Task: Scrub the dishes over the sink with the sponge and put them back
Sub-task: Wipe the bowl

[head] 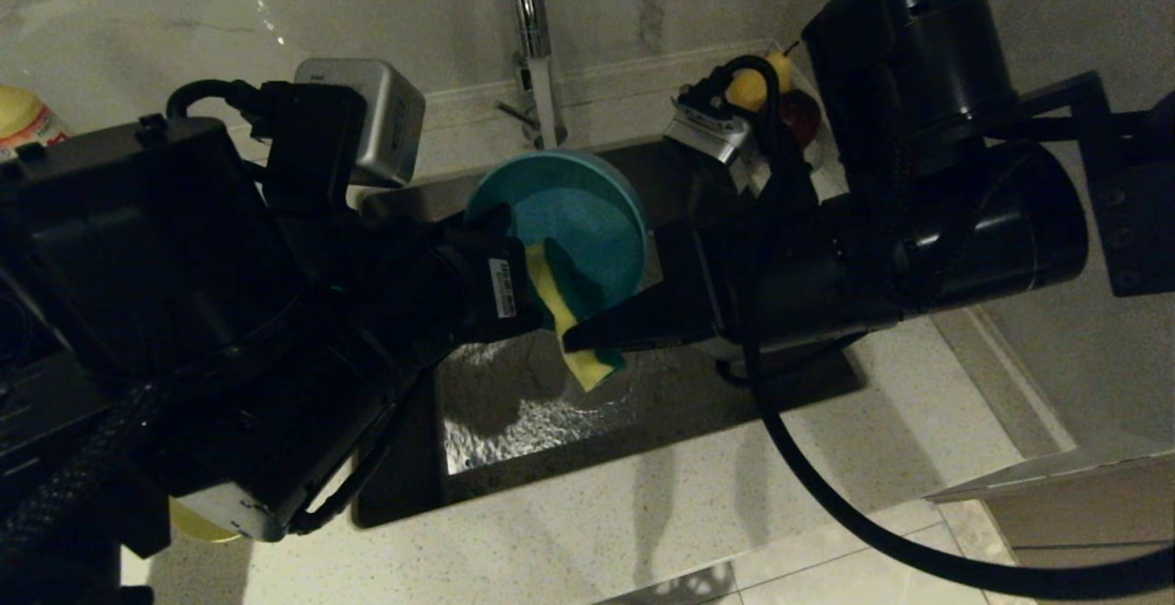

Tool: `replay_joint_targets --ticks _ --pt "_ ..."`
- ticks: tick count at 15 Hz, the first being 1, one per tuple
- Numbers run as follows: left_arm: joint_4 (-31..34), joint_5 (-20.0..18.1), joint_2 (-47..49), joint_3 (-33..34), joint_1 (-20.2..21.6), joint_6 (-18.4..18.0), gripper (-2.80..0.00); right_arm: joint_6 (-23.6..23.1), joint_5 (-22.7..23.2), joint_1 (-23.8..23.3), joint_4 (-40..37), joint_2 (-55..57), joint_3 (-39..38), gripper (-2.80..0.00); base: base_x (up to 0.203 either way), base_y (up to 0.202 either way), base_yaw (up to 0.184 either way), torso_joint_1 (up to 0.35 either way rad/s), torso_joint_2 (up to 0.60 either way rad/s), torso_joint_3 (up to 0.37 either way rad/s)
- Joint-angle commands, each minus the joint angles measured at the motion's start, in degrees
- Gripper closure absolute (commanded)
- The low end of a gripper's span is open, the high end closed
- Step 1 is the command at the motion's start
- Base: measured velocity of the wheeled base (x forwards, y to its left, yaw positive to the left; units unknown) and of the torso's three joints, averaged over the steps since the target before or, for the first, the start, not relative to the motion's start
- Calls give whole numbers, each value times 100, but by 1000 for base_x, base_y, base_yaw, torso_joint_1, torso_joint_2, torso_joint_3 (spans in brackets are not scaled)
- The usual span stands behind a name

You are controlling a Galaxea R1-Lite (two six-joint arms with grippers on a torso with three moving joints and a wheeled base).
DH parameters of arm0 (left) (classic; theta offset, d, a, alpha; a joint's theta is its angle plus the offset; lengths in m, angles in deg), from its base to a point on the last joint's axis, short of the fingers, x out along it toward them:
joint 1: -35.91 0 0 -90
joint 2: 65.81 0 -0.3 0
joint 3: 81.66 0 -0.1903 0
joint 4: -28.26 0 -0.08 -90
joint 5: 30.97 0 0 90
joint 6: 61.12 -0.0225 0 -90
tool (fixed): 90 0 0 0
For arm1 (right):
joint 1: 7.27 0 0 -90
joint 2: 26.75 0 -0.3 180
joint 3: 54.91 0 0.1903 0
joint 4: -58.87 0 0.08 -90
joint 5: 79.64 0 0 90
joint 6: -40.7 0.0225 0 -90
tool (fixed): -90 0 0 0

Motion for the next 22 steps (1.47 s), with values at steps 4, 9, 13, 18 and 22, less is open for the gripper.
replay_joint_targets --ticks 4,9,13,18,22 --pt "-42 30 -17 147 -2 6 0 33 -50 -5 -25 79 526 0 0 0 0 0 0 0" --pt "-51 35 -23 267 -2 32 0 26 -198 -120 -38 -134 646 0 0 0 0 0 0 0" --pt "-51 48 -41 179 7 6 0 25 -206 -188 -132 -498 392 0 0 0 0 0 0 0" --pt "-51 48 -32 109 7 8 0 9 -189 -127 -71 -511 -209 0 0 0 0 0 0 0" --pt "-42 39 21 -23 7 6 0 -1 -193 6 -50 -135 -169 0 0 0 0 0 0 0"
